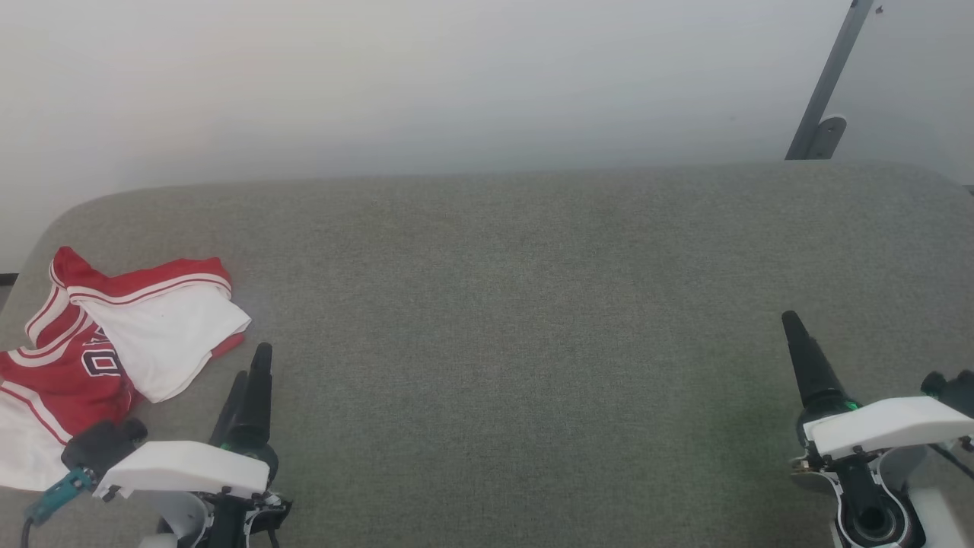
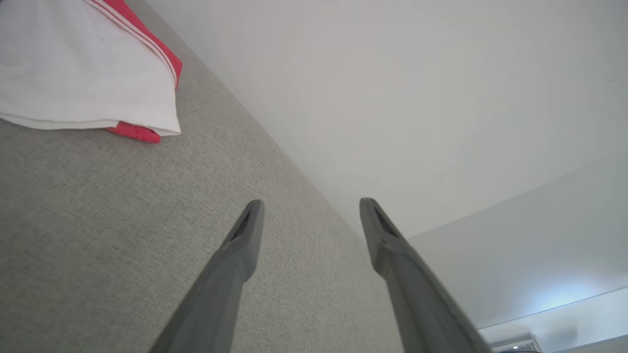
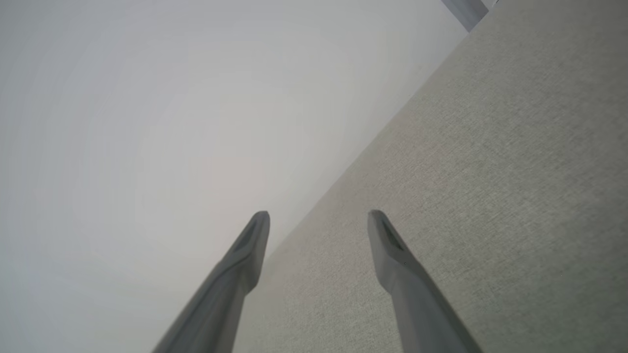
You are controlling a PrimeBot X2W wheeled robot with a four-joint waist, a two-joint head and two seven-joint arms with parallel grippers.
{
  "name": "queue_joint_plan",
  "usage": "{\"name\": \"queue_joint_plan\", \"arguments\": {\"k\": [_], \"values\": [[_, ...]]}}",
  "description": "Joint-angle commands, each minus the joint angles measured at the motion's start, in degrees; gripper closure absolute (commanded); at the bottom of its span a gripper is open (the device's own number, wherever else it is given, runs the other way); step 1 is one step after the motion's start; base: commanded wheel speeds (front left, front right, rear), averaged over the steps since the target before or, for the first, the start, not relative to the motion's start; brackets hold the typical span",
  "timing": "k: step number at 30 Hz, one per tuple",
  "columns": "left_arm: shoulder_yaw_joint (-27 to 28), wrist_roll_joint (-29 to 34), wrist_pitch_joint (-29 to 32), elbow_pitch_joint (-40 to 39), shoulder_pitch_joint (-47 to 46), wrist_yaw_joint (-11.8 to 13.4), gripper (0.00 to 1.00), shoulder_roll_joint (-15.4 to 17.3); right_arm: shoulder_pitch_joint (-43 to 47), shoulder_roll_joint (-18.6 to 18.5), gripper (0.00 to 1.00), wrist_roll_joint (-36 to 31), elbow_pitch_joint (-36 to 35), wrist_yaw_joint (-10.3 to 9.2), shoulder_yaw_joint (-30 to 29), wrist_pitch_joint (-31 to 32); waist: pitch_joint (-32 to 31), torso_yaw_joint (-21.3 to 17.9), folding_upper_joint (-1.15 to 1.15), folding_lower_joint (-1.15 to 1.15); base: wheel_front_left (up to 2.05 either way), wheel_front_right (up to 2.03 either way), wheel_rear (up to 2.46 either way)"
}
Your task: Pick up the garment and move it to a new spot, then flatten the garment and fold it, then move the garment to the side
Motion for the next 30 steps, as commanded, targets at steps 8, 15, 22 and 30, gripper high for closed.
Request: {"name": "queue_joint_plan", "arguments": {"k": [8,15,22,30], "values": [[-1.59,11.70,-2.31,-1.69,-1.68,1.62,0.00,1.59,-2.76,-1.33,0.00,-13.46,-0.69,0.01,0.10,-2.31,-0.01,0.02,0.00,0.00,0.00,0.00,0.00],[-3.04,18.18,-3.70,-1.89,-1.85,2.90,0.00,2.56,-3.57,-1.77,0.00,-22.39,-0.37,0.02,0.11,-3.73,-0.07,-0.01,0.00,0.00,0.00,0.00,0.00],[-4.48,23.75,-4.99,-1.67,-1.76,4.08,0.00,3.54,-4.30,-2.14,0.00,-29.27,0.13,0.02,0.22,-5.03,-0.13,0.01,0.00,0.00,0.00,0.00,0.00],[-5.57,28.27,-6.19,-1.50,-1.83,4.89,0.00,4.13,-4.84,-2.50,0.00,-35.50,0.63,0.02,0.48,-6.25,-0.13,0.12,0.00,0.00,0.00,0.00,0.00]]}}
